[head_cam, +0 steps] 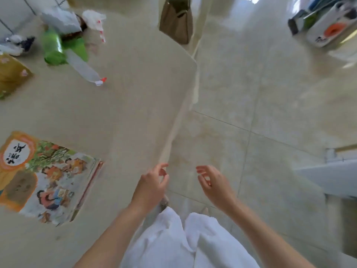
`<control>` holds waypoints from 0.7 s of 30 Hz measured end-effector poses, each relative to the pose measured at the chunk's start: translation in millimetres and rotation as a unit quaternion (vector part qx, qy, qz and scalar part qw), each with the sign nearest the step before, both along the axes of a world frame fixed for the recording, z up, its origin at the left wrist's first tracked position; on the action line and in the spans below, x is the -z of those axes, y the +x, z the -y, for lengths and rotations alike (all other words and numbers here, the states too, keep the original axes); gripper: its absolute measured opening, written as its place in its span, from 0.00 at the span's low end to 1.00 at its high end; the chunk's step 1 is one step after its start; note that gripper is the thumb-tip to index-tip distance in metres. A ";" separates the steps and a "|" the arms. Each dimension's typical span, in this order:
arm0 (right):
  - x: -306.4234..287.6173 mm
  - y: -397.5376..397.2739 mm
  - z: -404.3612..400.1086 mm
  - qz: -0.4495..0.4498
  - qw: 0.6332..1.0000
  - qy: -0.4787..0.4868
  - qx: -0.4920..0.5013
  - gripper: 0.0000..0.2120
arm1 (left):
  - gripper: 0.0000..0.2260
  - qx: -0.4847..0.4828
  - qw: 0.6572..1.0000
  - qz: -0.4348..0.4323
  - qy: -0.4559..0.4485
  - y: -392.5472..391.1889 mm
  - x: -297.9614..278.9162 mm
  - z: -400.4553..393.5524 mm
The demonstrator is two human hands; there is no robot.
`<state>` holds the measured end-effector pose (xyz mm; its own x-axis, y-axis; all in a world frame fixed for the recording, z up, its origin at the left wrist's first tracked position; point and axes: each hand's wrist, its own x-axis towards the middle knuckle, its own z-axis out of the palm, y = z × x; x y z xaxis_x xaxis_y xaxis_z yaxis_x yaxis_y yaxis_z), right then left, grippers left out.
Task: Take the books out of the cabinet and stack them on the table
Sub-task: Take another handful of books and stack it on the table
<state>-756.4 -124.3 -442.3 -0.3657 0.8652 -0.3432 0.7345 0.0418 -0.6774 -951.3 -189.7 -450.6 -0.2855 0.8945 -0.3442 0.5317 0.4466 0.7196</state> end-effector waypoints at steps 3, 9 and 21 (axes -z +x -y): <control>-2.1 57.5 17.9 0.010 0.998 -0.009 0.064 0.12 | 0.14 0.061 0.998 0.015 0.002 49.7 -1.3 -14.1; -6.0 179.3 66.6 0.010 0.978 -0.029 0.207 0.13 | 0.12 0.220 0.975 0.023 0.010 167.2 1.9 -25.2; -9.3 461.7 187.2 -0.023 0.880 -0.014 0.475 0.12 | 0.10 0.419 0.906 0.041 -0.041 462.5 18.0 -9.0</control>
